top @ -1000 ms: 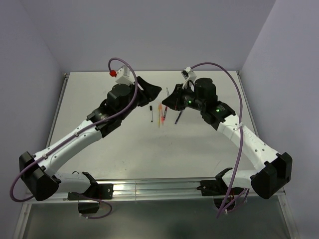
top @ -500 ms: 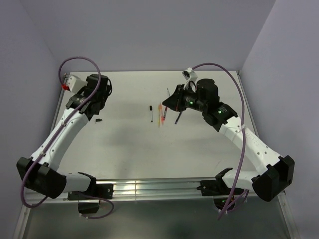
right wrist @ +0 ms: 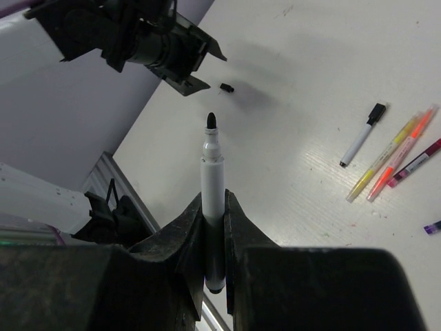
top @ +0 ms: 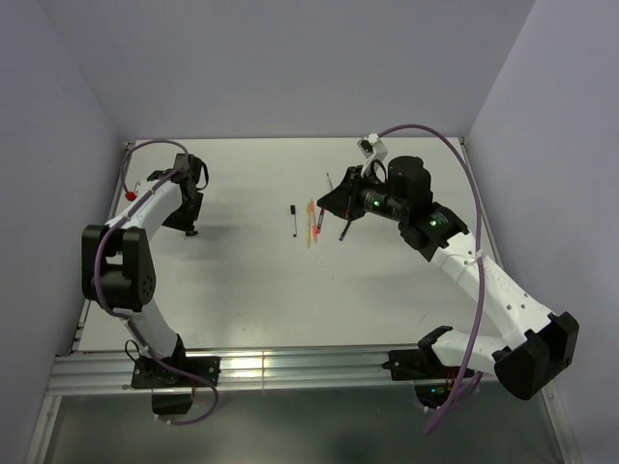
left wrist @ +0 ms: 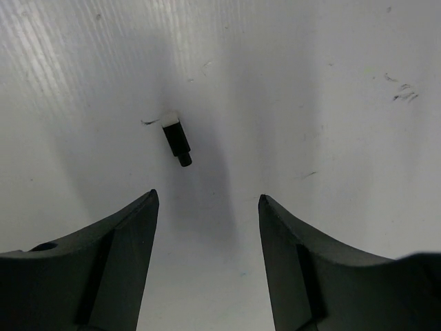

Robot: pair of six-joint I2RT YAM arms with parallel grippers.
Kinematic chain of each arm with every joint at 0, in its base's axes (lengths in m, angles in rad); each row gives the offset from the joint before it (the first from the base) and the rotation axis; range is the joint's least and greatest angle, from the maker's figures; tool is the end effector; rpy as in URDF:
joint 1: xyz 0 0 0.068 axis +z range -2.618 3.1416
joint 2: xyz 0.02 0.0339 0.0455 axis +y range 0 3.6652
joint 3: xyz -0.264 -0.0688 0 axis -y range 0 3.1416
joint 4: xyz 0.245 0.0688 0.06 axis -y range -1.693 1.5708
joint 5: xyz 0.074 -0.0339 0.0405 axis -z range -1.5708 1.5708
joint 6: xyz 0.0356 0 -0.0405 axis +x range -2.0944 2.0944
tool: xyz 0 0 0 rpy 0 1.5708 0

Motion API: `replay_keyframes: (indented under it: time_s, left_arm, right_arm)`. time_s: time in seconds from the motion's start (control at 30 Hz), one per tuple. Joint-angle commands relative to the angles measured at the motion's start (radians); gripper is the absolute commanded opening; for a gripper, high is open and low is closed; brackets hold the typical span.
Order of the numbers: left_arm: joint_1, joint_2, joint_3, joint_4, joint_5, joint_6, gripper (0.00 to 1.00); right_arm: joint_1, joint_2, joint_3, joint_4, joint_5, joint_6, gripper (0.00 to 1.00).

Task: Insert the pens into the pen caps
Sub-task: Insert the pen cap onto the pen.

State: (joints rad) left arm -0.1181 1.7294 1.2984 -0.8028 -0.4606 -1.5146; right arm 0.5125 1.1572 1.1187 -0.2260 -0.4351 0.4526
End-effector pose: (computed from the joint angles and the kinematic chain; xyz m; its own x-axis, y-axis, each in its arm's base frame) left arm 0.3438 -0.0249 0.2264 -0.0123 -0.8992 -0.4374 -0.9380 0.1620 -0.3066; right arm 0.2224 0.1423 0.3780 -0.5544 0.1431 -0.8198 -0.6191 0.5874 0.5212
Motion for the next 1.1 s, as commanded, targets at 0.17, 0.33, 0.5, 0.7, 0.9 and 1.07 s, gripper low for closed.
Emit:
replay_keyframes:
  time_s: [0.17, 0.33, 0.5, 0.7, 0.9, 1.07]
  left_arm:
    - [0.003, 0.136, 0.116, -0.069, 0.040, -0.082, 0.63]
    - [0.015, 0.150, 0.087, -0.042, 0.062, -0.095, 0.61]
    - [0.028, 0.163, 0.085, -0.044, 0.056, -0.098, 0.61]
    - [0.047, 0.177, 0.067, -0.021, 0.076, -0.088, 0.60]
    - [0.063, 0.205, 0.068, -0.016, 0.085, -0.081, 0.59]
    - [0.077, 0.220, 0.064, -0.013, 0.085, -0.078, 0.57]
  right_arm:
    - [0.000, -0.050, -0.007, 0.024, -0.004, 0.000, 0.00]
    - [0.000, -0.050, -0.008, 0.022, 0.004, 0.000, 0.00]
    - [0.000, -0.050, -0.010, 0.024, 0.004, 0.000, 0.00]
    - [0.000, -0.053, -0.010, 0.022, 0.006, 0.000, 0.00]
    - [0.000, -0.050, -0.011, 0.022, 0.009, 0.000, 0.00]
    - [0.000, -0.051, -0.011, 0.022, 0.012, -0.002, 0.00]
